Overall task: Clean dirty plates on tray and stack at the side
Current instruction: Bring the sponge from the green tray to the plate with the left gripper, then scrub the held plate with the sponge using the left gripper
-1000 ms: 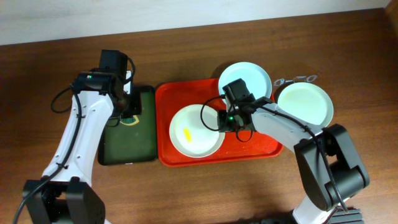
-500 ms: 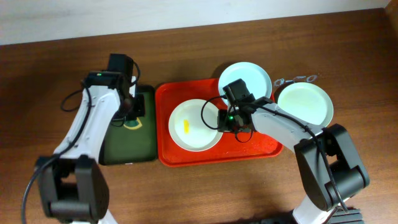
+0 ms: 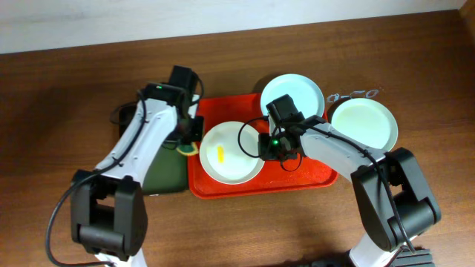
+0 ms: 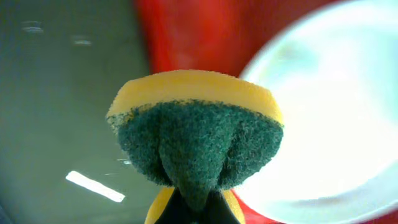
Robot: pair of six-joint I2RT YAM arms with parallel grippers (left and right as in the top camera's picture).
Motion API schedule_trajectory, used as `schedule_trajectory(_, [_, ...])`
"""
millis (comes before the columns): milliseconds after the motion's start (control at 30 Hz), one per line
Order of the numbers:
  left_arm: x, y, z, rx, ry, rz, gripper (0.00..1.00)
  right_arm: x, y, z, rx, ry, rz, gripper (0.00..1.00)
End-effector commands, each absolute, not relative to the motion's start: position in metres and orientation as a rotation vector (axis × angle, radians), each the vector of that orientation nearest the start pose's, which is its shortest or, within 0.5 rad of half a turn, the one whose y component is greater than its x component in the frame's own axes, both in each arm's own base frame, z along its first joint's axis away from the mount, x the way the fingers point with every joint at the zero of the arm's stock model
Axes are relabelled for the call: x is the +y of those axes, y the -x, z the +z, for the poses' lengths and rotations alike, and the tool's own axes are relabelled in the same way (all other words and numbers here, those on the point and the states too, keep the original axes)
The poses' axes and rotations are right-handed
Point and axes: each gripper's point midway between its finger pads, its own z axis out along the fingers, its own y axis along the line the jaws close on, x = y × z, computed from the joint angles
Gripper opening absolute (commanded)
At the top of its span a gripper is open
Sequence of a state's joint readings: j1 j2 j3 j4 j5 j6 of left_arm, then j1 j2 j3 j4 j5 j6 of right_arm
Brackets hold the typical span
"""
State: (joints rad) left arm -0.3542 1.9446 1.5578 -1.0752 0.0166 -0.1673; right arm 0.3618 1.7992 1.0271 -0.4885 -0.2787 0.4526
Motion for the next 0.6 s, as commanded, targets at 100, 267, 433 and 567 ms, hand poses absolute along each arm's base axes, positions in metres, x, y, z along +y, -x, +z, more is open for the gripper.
schedule_trajectory(100, [-0.191, -0.355, 0.051, 3.088, -0.308, -0.238, 0.0, 0.171, -0.328, 0.009, 2.922, -0.06, 0.506, 0.04])
schedule_trajectory(267, [-0.198, -0.359, 0.021, 3.122, -0.253, -0.222, 0.0, 0.171, -0.328, 0.009, 2.923, -0.06, 0.506, 0.04])
schedule_trajectory(433, [-0.215, -0.345, -0.011, 3.199, -0.298, -0.271, 0.0, 0.171, -0.328, 0.009, 2.923, -0.06, 0.507, 0.04])
schedule_trajectory(567, [-0.242, -0.337, 0.0, 3.194, -0.353, -0.407, 0.0, 0.171, -0.329, 0.009, 2.92, -0.06, 0.508, 0.04])
